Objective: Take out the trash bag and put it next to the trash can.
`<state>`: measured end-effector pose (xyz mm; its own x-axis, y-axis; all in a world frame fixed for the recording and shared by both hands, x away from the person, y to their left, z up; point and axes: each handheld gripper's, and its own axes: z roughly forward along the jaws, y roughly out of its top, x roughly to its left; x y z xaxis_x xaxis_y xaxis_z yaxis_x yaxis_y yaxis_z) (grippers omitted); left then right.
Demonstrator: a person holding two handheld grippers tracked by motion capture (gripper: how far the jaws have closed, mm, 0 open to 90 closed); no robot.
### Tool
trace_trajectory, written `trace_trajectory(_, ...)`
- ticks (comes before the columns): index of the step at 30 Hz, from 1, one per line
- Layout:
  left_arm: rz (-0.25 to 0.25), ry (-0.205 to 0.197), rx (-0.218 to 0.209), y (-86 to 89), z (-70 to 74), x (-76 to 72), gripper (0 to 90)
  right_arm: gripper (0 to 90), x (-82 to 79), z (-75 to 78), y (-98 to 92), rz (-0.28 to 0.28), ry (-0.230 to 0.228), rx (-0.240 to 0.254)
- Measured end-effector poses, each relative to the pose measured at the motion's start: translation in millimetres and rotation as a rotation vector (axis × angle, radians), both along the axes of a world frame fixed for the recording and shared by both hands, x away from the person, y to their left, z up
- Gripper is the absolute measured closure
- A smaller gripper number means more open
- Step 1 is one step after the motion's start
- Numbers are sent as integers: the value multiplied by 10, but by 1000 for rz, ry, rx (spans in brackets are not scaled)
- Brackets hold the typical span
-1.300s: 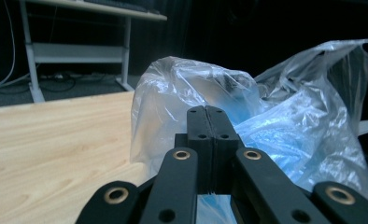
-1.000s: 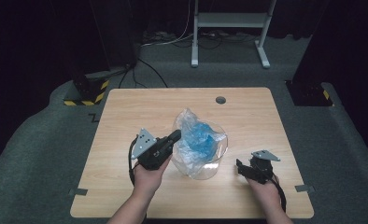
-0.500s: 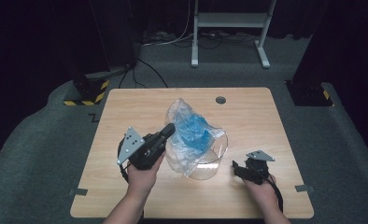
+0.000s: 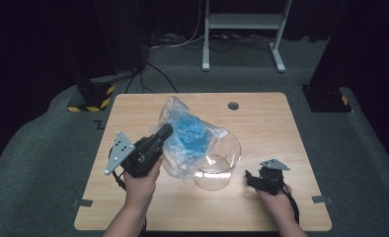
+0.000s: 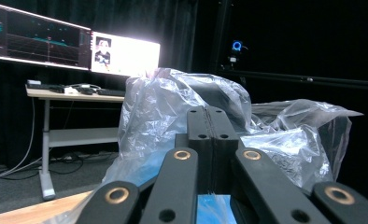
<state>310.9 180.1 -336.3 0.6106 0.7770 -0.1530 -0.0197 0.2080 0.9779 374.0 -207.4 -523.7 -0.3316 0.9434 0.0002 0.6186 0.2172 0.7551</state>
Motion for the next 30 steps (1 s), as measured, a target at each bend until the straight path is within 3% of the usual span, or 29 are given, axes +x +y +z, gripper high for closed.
trace_trajectory(14, 60, 0, -22, 242, 21, 23, 892, 216, 7, -4, 5, -4, 5, -3)
trace_trajectory(19, 79, 2, -13, 300, 9, 41, 892, 216, 12, -10, 16, 10, 19, -17)
trace_trajectory(30, 143, 50, 1, 448, -126, 154, 892, 204, 17, -11, 19, 18, 20, -20)
